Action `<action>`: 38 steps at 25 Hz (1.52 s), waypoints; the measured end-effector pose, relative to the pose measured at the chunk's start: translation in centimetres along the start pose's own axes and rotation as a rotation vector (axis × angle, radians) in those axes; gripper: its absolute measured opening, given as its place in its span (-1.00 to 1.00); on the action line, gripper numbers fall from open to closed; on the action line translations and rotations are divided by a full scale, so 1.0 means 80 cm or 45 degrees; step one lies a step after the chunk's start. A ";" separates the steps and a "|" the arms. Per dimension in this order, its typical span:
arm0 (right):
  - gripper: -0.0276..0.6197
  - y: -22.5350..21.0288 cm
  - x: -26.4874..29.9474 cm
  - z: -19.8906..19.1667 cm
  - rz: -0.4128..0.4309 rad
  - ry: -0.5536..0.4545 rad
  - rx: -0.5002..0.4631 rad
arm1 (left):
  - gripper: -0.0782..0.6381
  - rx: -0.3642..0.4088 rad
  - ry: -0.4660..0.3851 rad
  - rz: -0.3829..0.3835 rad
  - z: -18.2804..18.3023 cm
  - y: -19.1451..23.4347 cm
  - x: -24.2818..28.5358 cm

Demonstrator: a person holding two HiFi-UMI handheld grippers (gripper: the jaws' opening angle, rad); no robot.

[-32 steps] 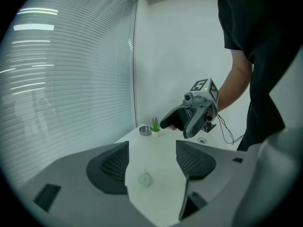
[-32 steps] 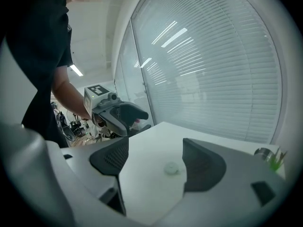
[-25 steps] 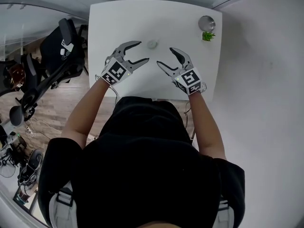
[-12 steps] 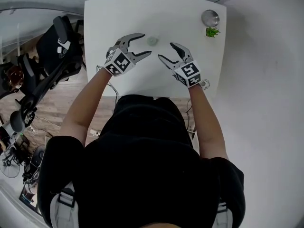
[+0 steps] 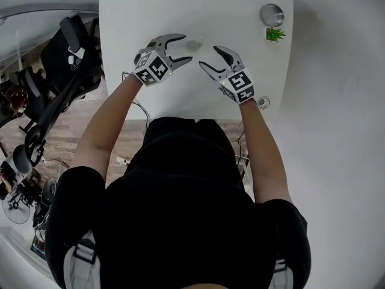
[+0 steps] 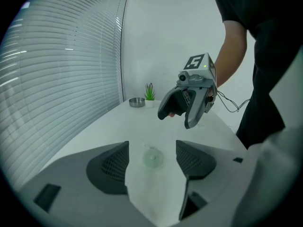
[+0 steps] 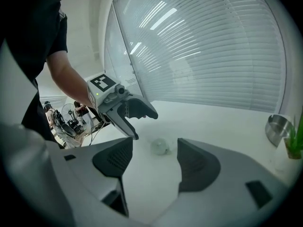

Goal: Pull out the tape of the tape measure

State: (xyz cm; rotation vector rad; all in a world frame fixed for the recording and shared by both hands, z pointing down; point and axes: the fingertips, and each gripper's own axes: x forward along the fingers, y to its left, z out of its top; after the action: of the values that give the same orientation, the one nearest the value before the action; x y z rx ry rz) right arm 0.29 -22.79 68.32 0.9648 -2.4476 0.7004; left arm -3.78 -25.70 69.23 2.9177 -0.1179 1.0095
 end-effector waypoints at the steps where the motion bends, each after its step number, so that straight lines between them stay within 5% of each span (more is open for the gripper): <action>1: -0.03 0.000 0.003 -0.003 0.000 0.010 -0.009 | 0.12 0.001 0.009 -0.009 -0.004 0.000 0.004; 10: -0.05 -0.003 0.017 -0.022 0.010 0.119 -0.091 | 0.11 -0.003 0.059 -0.058 -0.028 0.002 0.026; 38: -0.08 -0.014 0.026 -0.035 -0.003 0.127 -0.048 | 0.00 0.083 0.153 -0.135 -0.051 -0.007 0.069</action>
State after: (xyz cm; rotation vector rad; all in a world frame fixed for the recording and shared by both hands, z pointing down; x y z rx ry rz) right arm 0.20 -22.92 71.95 0.8971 -2.3641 0.6825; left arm -1.88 -25.14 75.83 2.8751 0.0752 1.1882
